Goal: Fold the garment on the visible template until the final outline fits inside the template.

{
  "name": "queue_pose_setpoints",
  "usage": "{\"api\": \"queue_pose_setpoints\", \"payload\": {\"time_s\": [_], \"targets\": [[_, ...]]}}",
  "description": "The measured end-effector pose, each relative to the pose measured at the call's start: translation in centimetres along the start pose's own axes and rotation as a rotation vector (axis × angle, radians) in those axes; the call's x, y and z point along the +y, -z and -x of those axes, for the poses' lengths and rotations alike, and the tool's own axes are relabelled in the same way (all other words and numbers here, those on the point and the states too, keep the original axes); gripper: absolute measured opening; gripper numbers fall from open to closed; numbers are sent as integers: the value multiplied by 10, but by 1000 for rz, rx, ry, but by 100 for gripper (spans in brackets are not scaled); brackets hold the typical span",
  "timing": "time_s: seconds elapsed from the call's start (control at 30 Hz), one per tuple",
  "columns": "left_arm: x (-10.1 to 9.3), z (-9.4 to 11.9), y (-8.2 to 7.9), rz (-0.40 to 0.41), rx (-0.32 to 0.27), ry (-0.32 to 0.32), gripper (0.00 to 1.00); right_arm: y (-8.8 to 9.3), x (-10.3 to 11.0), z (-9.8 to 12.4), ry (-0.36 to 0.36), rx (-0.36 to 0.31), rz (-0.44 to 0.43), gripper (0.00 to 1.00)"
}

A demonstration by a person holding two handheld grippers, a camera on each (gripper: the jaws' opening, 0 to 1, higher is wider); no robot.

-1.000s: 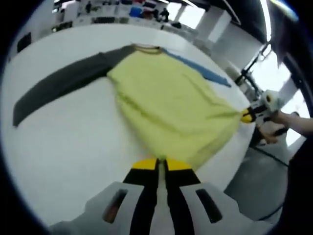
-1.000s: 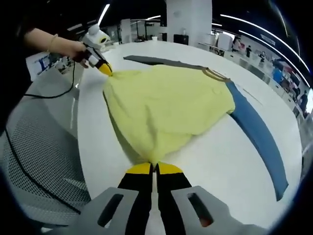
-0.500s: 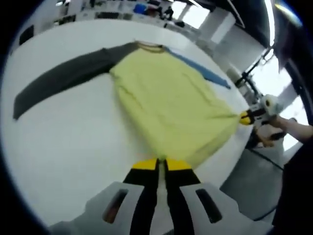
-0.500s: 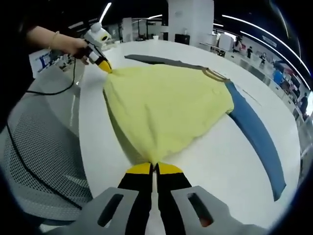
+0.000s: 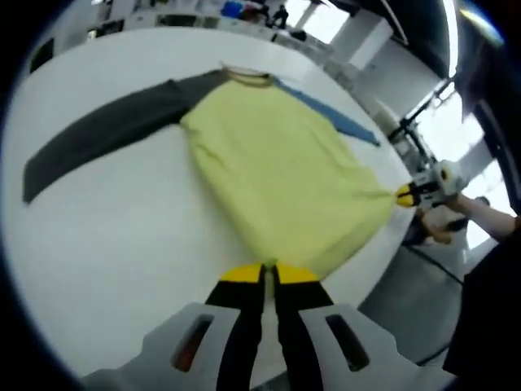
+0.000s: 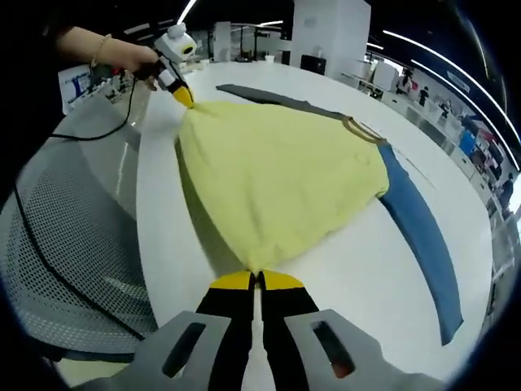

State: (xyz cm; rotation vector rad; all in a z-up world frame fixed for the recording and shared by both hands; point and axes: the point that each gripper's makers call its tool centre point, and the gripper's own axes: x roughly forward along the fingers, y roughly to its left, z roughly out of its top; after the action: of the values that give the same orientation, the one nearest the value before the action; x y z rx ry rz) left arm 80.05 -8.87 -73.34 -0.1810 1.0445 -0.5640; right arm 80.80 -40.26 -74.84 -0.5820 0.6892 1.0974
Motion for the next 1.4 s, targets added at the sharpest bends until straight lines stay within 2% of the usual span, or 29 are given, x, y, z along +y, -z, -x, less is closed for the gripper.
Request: {"api": "queue_pose_setpoints", "payload": {"time_s": [0.23, 0.53, 0.63, 0.97, 1.13, 1.4], "targets": [[2, 3, 2, -7, 17, -4, 0, -2, 2, 2, 14, 19, 43, 2], [3, 1, 8, -12, 53, -14, 0, -3, 7, 3, 40, 32, 34, 3], [3, -2, 11, -13, 66, -16, 0, 1, 9, 0, 56, 49, 22, 3], [6, -5, 16, 1, 79, -18, 0, 13, 9, -8, 119, 57, -126, 3], [11, -11, 25, 8, 95, -34, 0, 17, 10, -11, 122, 58, -143, 3], [12, -10, 28, 27, 90, -32, 0, 20, 9, -11, 133, 59, -157, 3]]}}
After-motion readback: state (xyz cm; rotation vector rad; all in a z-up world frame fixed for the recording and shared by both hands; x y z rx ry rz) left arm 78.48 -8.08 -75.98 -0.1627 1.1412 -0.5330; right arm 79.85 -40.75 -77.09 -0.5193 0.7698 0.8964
